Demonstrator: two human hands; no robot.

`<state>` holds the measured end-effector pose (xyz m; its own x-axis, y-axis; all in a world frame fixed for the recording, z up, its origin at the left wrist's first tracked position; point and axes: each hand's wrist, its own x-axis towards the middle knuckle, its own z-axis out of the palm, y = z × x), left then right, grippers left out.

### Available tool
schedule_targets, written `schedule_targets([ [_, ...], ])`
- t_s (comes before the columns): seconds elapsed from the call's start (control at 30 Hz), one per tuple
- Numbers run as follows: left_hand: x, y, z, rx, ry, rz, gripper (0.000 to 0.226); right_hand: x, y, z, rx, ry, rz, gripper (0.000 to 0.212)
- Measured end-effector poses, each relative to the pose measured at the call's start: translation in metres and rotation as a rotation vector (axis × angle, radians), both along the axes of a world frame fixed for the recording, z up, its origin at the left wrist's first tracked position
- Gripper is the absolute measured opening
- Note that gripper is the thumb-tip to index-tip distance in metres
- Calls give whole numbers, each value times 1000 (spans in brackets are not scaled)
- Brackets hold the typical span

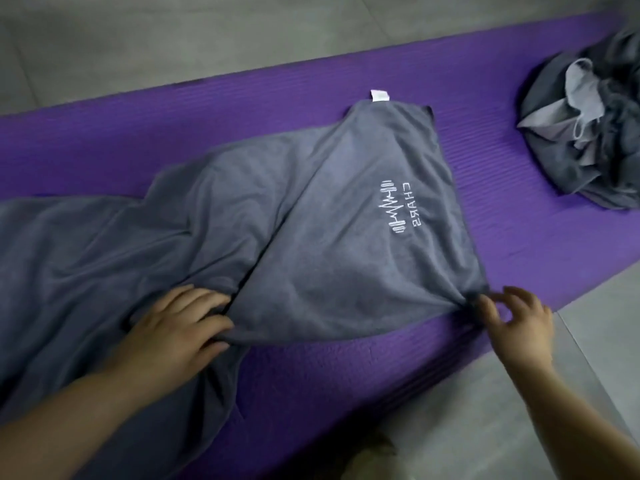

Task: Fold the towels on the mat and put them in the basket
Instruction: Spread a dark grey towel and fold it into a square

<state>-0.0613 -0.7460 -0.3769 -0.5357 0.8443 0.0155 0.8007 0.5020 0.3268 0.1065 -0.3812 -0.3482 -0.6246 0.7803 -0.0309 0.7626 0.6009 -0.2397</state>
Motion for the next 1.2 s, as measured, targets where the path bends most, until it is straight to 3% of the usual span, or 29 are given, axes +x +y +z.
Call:
schedule_targets([
  [0.03, 4, 3, -1, -12, 10, -35, 38, -9, 3, -2, -55, 27, -109, 56],
  [0.13, 23, 24, -1, -24, 89, -204, 48, -35, 16, -9, -177, -26, -386, 56],
  [0.23, 30, 37, -8, -58, 109, -128, 66, -42, 30, -12, -221, -68, -472, 49],
  [0.3, 27, 38, -10, -122, 36, -37, 84, -39, 33, -12, -219, -98, -417, 41],
  [0.33, 25, 37, -10, -115, 27, -15, 79, -38, 32, -13, -202, -120, -350, 37],
  [0.43, 16, 44, -9, -1, 30, 40, 23, -42, 28, -18, -185, -168, -209, 30],
  [0.47, 15, 51, -5, 28, -41, 65, 17, -44, 27, -18, -194, -197, -198, 29],
  [0.57, 29, 75, 9, 33, -301, 55, 18, -49, 43, -10, -141, -369, -96, 18],
  [0.63, 45, 90, 23, -44, -545, -4, 41, -51, 70, 1, -76, -429, -124, 16],
  [0.7, 55, 91, 20, -51, -579, -16, 64, -52, 99, 14, -59, -432, -216, 26],
  [0.73, 48, 93, 21, -55, -546, -9, 64, -54, 111, 18, -42, -426, -224, 31],
  [0.83, 6, 88, 6, 92, -307, 244, 39, -87, 121, 21, 20, -336, -82, 38],
  [0.9, -27, 90, 6, 2, -248, 442, 43, -129, 106, 19, -54, -235, 43, 41],
  [0.97, -50, 92, 11, -189, -393, 637, 61, -175, 85, 8, -175, -127, 144, 47],
  [1.03, -63, 92, 12, -354, -389, 686, 62, -212, 67, -3, -280, -107, 171, 54],
  [1.1, -65, 94, 13, -425, -354, 684, 47, -233, 57, -10, -297, -156, 149, 52],
  [1.2, -64, 96, 12, -424, -386, 738, 7, -240, 56, -15, -235, -159, 111, 39],
])
